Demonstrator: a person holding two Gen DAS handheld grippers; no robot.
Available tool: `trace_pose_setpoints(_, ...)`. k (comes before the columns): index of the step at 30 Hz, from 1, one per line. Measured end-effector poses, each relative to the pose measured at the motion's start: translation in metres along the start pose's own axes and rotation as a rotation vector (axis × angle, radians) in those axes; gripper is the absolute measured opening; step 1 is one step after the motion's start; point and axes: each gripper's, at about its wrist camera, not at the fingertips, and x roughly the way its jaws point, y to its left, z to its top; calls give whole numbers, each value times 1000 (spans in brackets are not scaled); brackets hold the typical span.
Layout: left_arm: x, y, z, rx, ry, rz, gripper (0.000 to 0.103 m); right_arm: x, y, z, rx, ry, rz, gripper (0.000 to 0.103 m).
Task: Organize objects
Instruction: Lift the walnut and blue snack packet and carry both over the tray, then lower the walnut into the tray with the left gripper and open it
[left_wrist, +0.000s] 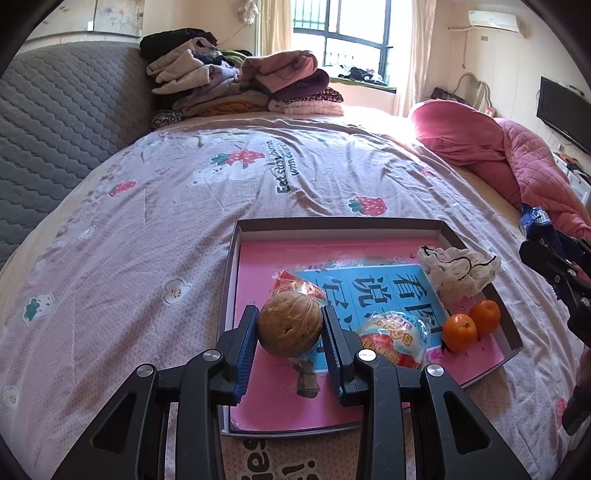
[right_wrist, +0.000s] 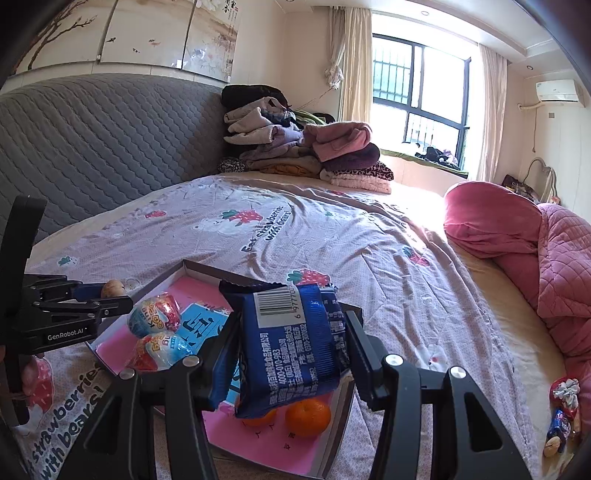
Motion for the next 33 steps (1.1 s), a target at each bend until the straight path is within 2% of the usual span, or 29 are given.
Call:
trace_pose_setpoints(18, 23, 1, -22, -1, 64, -26, 35, 34, 6, -25, -28, 99, -34, 54)
trace_pose_setpoints(33, 33, -3, -29, 14, 81, -27, 35, 49, 13, -37, -59, 133, -59, 54)
